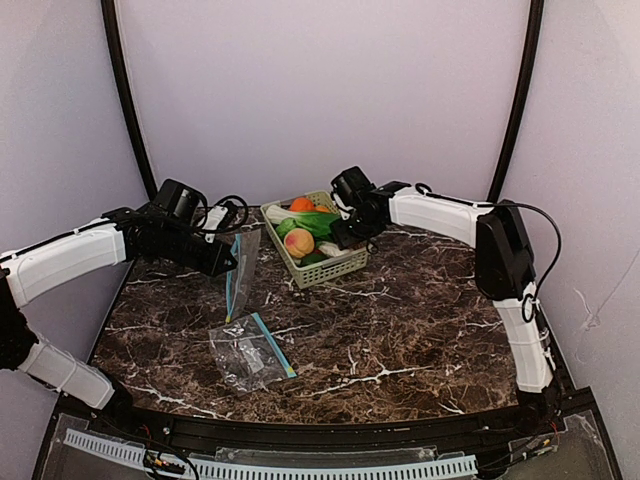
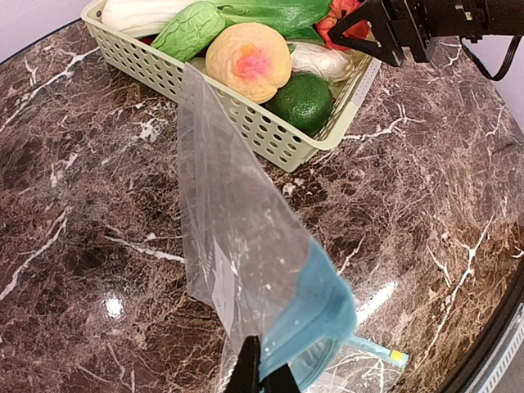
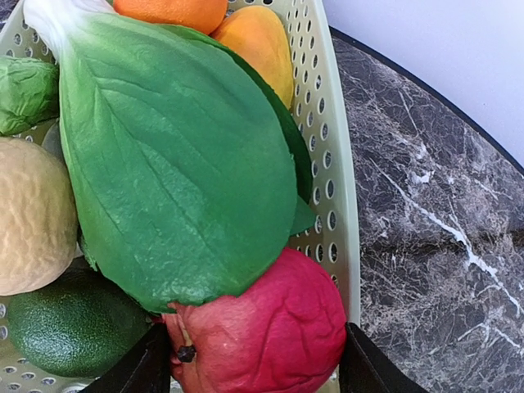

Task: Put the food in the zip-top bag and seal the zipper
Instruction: Pick up the fake fruit from the bin.

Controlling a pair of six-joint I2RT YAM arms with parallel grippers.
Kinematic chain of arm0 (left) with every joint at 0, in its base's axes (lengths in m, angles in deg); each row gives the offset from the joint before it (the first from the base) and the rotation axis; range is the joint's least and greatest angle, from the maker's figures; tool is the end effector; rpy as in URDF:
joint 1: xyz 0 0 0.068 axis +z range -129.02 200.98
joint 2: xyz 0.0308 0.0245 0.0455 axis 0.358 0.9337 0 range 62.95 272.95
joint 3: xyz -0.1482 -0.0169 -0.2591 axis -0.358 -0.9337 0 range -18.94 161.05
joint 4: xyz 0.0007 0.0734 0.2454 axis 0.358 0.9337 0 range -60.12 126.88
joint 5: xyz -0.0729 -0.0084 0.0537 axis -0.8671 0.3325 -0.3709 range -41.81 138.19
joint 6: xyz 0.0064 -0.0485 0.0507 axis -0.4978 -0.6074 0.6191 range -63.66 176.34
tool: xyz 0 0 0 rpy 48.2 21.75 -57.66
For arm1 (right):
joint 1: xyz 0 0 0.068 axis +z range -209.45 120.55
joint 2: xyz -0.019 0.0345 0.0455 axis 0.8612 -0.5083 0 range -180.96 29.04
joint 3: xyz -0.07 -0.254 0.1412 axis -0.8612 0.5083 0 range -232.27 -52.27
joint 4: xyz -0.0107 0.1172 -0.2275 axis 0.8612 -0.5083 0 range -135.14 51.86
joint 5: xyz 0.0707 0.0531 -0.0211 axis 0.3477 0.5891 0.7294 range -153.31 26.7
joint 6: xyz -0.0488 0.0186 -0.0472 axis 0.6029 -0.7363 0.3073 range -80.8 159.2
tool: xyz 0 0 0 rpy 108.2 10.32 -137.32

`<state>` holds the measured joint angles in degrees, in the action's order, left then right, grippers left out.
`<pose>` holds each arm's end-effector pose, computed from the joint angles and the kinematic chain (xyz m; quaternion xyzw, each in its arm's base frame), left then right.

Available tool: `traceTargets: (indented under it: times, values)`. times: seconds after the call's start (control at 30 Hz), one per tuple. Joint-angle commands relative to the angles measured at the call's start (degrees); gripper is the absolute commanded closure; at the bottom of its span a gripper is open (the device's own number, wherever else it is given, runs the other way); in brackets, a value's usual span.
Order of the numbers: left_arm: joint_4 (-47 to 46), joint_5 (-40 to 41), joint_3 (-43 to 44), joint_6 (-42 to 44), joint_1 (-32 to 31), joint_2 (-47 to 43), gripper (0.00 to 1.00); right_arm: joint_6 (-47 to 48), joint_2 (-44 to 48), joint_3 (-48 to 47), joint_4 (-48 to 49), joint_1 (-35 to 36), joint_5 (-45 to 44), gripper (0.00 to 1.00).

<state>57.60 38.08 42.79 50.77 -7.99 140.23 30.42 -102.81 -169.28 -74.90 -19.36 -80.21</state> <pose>0.2556 -0.1532 0.3013 0.2196 0.8883 -0.1945 0.3532 0.4248 0.3356 0.2257 -0.2056 0.9125 0.0082 0.3536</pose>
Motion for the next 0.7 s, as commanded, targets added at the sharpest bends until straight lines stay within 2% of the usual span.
traceTargets:
  times: [0.0, 0.33, 0.47, 0.67]
  values:
    - [-0.29, -1.01, -0.99, 0.01, 0.23, -0.27, 0.99, -1.24, 6.07, 2.45, 1.92, -0.19, 2.05, 0.54]
    - [0.31, -0.15, -0.81, 0.05, 0.24, -0.34, 0.99, -3.8, 16.0, 10.25, 6.43, -0.22, 9.94, 0.57]
    - [0.64, 0.55, -0.73, 0.2, 0.23, -0.38, 0.99, -5.16, 20.32, 15.24, 9.16, -0.06, 15.53, 0.58]
    - [1.55, 0.54, 0.06, -2.58, 0.23, -0.4, 0.99, -5.76, 28.9, 23.37, 10.33, 0.55, 19.26, 0.58]
